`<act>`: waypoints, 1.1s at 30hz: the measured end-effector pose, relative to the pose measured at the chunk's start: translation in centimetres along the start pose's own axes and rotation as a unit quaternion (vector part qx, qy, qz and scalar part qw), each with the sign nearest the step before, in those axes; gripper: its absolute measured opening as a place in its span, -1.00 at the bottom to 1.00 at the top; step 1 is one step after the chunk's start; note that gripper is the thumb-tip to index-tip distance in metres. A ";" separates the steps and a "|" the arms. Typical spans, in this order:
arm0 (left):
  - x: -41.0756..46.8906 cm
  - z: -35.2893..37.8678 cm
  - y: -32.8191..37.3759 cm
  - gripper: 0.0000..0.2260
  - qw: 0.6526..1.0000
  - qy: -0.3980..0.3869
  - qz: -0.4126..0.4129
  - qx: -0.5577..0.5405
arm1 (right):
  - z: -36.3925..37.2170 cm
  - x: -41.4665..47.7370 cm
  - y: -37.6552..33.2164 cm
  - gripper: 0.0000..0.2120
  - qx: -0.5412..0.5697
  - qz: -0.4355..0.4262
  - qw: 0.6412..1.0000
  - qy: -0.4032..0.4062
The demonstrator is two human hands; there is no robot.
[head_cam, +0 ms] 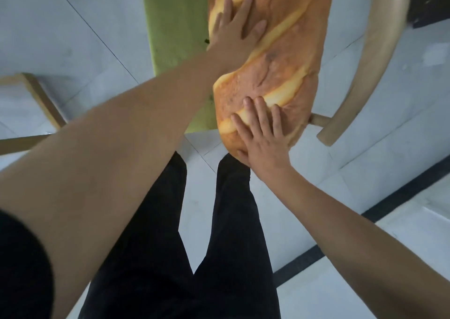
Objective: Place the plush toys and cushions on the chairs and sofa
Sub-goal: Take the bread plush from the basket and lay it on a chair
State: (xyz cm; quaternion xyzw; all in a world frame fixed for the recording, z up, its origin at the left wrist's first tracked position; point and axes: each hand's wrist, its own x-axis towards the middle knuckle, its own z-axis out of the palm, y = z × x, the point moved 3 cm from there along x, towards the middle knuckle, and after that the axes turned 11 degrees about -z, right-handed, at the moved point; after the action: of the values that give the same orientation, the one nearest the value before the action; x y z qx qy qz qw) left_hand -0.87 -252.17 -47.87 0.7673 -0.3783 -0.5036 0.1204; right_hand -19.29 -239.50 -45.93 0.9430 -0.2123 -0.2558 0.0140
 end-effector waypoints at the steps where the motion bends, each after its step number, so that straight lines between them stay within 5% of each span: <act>1: -0.2 -0.1 -0.2 -0.35 1.000 0.008 -0.002 -0.008 | -0.7 -0.2 -1.0 -0.04 0.004 -0.023 1.000 0.015; 5: -0.2 -0.3 -0.2 -0.36 1.000 0.000 -0.017 -0.010 | -1.2 -0.5 -2.9 0.05 -0.060 -0.156 0.984 0.067; 10: 0.3 -0.4 -0.5 -0.32 1.000 -0.025 -0.007 0.000 | 2.7 2.8 0.3 -0.13 -0.160 -0.164 0.967 -0.110; 17: -2.3 -1.1 -0.6 -0.34 0.999 -0.036 0.004 -0.013 | 0.2 0.2 -0.1 -0.37 -0.003 -0.126 0.992 -0.015; 21: -9.5 -2.4 -1.5 -0.54 0.988 -0.120 -0.076 -0.056 | -3.7 -0.8 0.2 -0.33 0.161 -0.078 0.983 -0.050; 24: -17.7 -5.7 -2.5 -0.58 0.988 -0.137 -0.067 -0.037 | -8.9 -2.3 1.3 -0.28 0.405 0.070 0.909 -0.074; 28: -29.1 -12.9 -3.9 -0.55 0.987 0.048 -0.075 -0.132 | -18.3 -6.5 2.4 -0.40 0.572 0.194 0.795 0.053; 33: -42.6 -19.7 -4.2 -0.47 0.901 0.255 -0.081 -0.342 | -28.0 -13.3 1.7 -0.53 0.653 0.219 0.687 0.229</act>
State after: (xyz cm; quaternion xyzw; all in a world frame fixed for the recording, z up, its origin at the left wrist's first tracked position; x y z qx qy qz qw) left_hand 9.26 -223.24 -12.10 0.8089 -0.0755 -0.3974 0.4266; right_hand -16.67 -237.97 -15.04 0.6695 -0.5164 0.1823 -0.5018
